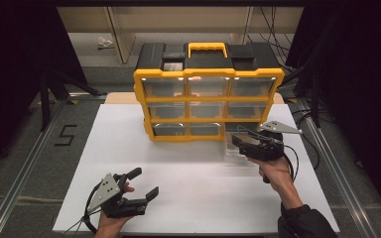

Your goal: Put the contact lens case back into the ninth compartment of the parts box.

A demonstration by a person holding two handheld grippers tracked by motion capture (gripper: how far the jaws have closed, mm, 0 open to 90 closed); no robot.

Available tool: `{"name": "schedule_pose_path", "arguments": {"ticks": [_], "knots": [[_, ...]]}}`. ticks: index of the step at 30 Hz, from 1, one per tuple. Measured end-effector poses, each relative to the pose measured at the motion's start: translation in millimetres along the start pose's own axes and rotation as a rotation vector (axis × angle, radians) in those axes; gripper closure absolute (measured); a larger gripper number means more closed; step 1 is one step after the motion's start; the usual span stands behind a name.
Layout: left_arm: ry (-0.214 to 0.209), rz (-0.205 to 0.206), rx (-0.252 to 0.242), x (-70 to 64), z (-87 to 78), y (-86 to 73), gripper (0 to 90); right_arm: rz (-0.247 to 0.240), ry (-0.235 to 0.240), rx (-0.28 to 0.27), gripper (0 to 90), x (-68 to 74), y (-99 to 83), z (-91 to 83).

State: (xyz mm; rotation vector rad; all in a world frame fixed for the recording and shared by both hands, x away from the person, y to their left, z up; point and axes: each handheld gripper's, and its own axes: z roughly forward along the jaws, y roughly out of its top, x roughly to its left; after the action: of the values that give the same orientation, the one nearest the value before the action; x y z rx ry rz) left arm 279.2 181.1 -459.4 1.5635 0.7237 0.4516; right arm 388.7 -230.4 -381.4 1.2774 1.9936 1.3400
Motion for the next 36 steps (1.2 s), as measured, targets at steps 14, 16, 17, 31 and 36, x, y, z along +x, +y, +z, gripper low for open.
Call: {"name": "schedule_pose_path", "arguments": {"ticks": [14,16,17,31,36], "knots": [[-0.002,0.001,-0.004,-0.1,-0.6,0.2,14.1,-0.049,0.072,-0.084,27.5,24.5,4.8,-9.5],[-0.002,0.001,-0.005,0.1,-0.7,0.2,14.0,-0.057,0.080,-0.092,27.0,28.7,5.2,-10.8],[-0.001,0.000,-0.006,0.1,-0.9,0.2,14.0,-0.061,0.085,-0.093,26.5,30.6,5.4,-11.2],[-0.006,-0.005,-0.016,0.2,-1.6,0.4,13.4,-0.084,0.119,-0.119,24.8,45.4,1.6,-13.5],[-0.006,-0.006,-0.017,0.2,-1.6,0.4,13.4,-0.096,0.136,-0.135,24.6,51.6,0.6,-15.8]]}}
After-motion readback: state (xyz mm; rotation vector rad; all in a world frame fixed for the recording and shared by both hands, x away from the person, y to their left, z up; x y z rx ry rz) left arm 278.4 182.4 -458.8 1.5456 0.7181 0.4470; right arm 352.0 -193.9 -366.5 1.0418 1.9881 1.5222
